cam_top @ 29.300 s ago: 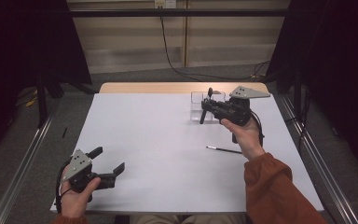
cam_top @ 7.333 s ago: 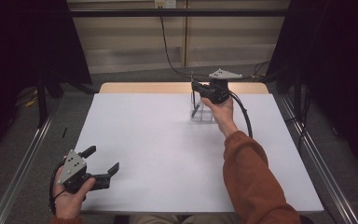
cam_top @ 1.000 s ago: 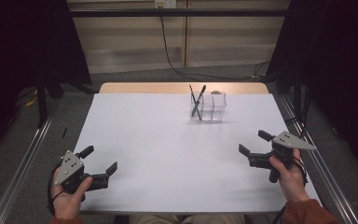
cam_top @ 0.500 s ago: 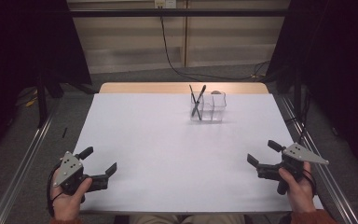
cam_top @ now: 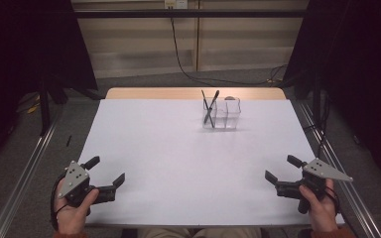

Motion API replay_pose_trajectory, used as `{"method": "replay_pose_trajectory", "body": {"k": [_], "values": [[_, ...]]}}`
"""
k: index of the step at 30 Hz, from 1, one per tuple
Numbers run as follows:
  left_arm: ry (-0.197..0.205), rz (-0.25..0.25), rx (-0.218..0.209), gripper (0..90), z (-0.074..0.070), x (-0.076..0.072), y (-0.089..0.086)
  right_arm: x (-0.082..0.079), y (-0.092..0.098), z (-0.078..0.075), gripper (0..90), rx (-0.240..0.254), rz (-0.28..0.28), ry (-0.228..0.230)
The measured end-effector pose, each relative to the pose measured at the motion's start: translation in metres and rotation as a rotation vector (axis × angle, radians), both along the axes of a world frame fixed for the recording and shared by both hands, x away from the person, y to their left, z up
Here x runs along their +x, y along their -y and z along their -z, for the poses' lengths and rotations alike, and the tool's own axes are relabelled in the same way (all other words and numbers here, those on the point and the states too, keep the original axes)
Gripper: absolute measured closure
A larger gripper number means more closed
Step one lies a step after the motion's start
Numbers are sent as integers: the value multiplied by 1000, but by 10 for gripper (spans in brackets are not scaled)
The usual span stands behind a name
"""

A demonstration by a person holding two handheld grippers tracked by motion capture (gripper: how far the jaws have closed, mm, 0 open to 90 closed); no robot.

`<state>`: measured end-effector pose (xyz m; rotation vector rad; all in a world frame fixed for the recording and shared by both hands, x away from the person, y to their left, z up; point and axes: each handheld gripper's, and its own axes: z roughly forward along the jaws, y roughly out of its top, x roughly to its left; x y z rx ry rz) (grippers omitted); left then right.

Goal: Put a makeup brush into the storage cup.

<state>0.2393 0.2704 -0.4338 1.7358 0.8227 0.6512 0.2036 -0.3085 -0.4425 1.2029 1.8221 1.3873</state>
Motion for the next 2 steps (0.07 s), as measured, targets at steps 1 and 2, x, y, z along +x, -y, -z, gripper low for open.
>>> {"method": "replay_pose_trajectory", "body": {"k": [1, 2], "values": [[-1, 2, 1, 15, 0, 0, 0, 0, 0, 0, 2, 4, -4, -1], [0, 2, 2, 15, 0, 1, 0, 1, 1, 0, 2, 3, -4, -1]]}}
